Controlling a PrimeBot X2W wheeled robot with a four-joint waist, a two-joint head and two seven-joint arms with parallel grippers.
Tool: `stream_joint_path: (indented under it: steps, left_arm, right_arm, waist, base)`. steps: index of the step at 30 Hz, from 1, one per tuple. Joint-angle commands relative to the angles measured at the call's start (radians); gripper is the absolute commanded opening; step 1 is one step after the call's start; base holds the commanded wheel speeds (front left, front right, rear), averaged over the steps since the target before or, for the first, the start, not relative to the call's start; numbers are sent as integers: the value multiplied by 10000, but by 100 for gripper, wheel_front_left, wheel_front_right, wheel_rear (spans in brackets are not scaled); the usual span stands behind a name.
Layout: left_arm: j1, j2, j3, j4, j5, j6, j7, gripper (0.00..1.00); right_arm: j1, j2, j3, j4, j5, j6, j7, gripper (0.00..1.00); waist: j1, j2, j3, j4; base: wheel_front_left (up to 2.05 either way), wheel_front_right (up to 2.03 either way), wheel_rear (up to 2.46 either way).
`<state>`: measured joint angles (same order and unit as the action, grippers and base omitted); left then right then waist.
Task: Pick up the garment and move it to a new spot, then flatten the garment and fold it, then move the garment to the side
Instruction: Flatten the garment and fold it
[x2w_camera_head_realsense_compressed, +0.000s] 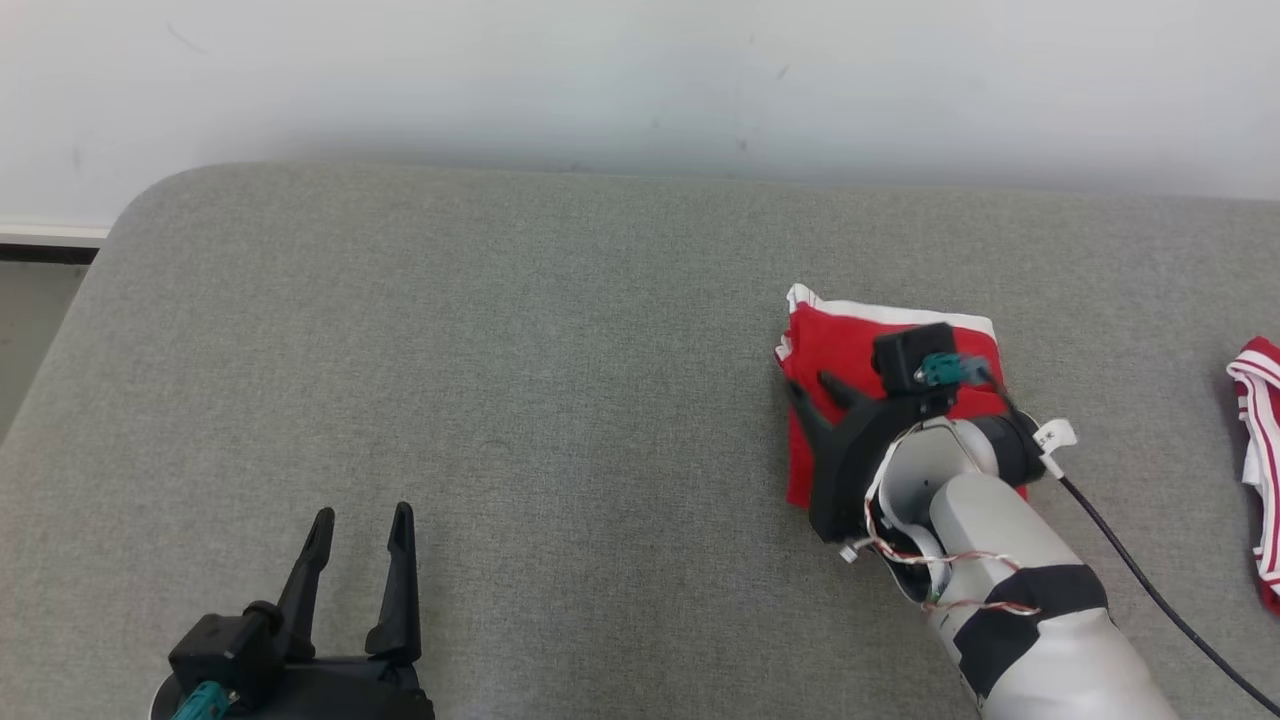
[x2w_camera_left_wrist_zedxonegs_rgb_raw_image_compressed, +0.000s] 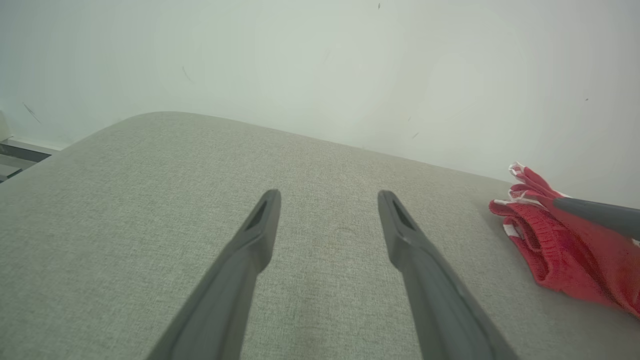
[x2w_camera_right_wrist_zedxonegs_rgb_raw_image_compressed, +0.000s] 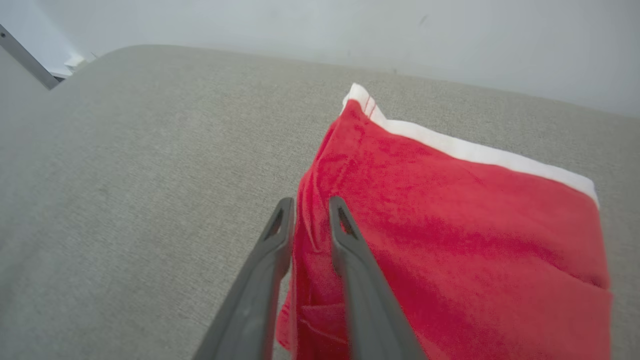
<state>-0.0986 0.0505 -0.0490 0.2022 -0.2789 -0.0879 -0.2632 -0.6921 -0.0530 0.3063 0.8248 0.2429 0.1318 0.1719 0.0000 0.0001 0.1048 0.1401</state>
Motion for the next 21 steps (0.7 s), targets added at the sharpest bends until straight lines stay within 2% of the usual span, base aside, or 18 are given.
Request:
stream_joint_path:
  steps: [1,4,6,10,11,12,13,17,21]
  left_arm:
    - [-49,2,43,15,-7,40,-11,100]
    - [53,2,119,8,26,54,-11,100]
    - [121,2,137,-2,39,53,-11,100]
    - [210,2,95,-13,38,27,-11,100]
    - [227,4,74,-9,41,18,-11,100]
    - [230,2,47,-6,37,13,-11,100]
    - [226,2,20,-5,25,10,-11,100]
    - [211,5,-56,-9,-18,23,-9,100]
    - [178,5,-84,-51,-16,27,-9,100]
  right_arm:
    - [100,29,85,-558,997,-29,-195,100]
    - [5,6,-160,-1145,1698,-30,-485,100]
    - [-55,-30,-588,-1332,1415,-29,-747,100]
    - [430,-516,-1640,-1405,466,-29,-989,100]
    - [604,-662,-1880,-1388,80,-29,-1041,81]
    - [779,-797,-2047,-1376,-337,-29,-1086,47]
    - [978,-842,-2195,-1386,-698,-29,-1141,0]
    - [1694,-798,-2592,-1358,-1538,-29,-1178,0]
    - [2250,-456,-2813,-1371,-2333,-29,-1517,0]
  waist:
    - [0,-1,-25,-18]
    - [0,-1,-92,-129]
    - [0,-1,-156,-197]
    - [0,-1,-265,-278]
    - [0,-1,-281,-284]
    - [0,-1,-290,-283]
    - [0,-1,-295,-280]
    - [0,-1,-297,-259]
    - [0,-1,-214,-256]
  base:
    - [0,0,0]
    - [0,0,0]
    - [0,0,0]
    - [0,0,0]
    - [0,0,0]
    - [0,0,0]
    - [0,0,0]
    - [0,0,0]
    - [0,0,0]
